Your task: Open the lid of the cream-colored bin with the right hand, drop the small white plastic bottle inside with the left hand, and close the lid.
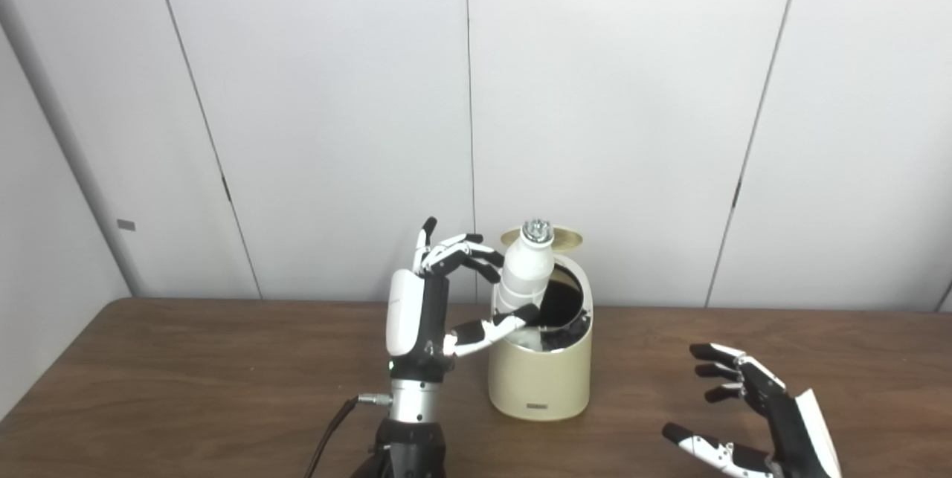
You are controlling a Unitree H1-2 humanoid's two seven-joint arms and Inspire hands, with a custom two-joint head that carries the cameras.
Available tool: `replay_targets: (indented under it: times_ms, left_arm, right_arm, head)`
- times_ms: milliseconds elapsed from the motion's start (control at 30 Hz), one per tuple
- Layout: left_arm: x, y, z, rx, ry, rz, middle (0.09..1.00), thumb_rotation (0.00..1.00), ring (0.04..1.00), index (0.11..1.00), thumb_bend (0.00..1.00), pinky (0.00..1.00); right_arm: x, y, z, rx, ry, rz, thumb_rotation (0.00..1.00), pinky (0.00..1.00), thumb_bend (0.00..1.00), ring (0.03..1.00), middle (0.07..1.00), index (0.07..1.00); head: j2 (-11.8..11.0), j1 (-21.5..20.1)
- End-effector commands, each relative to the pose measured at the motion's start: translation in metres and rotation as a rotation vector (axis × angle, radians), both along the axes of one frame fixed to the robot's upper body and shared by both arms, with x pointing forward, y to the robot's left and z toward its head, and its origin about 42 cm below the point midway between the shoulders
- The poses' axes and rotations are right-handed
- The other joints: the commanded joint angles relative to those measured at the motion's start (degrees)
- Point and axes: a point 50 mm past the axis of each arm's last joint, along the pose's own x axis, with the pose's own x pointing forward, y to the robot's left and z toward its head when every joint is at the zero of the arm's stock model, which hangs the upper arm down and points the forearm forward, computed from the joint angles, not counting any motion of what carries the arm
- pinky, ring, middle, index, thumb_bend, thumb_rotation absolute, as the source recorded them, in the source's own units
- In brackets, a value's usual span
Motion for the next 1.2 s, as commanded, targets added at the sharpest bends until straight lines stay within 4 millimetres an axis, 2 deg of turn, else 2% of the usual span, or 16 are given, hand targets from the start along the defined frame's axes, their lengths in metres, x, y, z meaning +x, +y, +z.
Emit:
replay_targets:
  times_ms: [0,100,300,767,833,1167]
  left_arm:
    - [0.012,-0.010,0.028,-0.021,-0.089,-0.019,0.471,0.00,0.751,0.497,0.52,1.00]
    - [0.015,-0.011,0.027,-0.019,-0.087,-0.015,0.470,0.00,0.756,0.498,0.52,1.00]
    - [0.019,-0.013,0.027,-0.023,-0.082,-0.014,0.467,0.00,0.759,0.501,0.52,1.00]
    - [0.024,-0.021,0.031,-0.018,-0.096,-0.034,0.473,0.00,0.741,0.492,0.53,1.00]
    - [0.024,-0.022,0.031,-0.019,-0.094,-0.035,0.471,0.00,0.739,0.495,0.53,1.00]
    - [0.028,-0.022,0.026,0.003,-0.077,-0.036,0.466,0.00,0.732,0.501,0.52,1.00]
  right_arm:
    - [0.006,0.002,0.016,0.007,-0.080,0.008,0.20,0.56,0.55,0.705,0.750,0.721]
    - [0.007,0.003,0.015,0.010,-0.083,0.010,0.22,0.51,0.55,0.676,0.750,0.722]
    - [0.009,0.005,0.013,-0.005,-0.089,0.006,0.22,0.59,0.56,0.710,0.738,0.713]
    - [0.012,0.013,0.010,-0.025,-0.085,-0.002,0.29,0.58,0.57,0.713,0.744,0.717]
    - [0.012,0.014,0.010,-0.024,-0.085,-0.003,0.29,0.55,0.57,0.694,0.746,0.716]
    - [0.011,0.016,0.011,-0.021,-0.087,0.001,0.28,0.57,0.58,0.716,0.746,0.707]
  head:
    - [-0.17,-0.02]
    - [-0.37,-0.09]
    - [-0.94,-0.53]
    - [-2.22,-1.84]
    - [-2.32,-1.99]
    - [-2.54,-2.26]
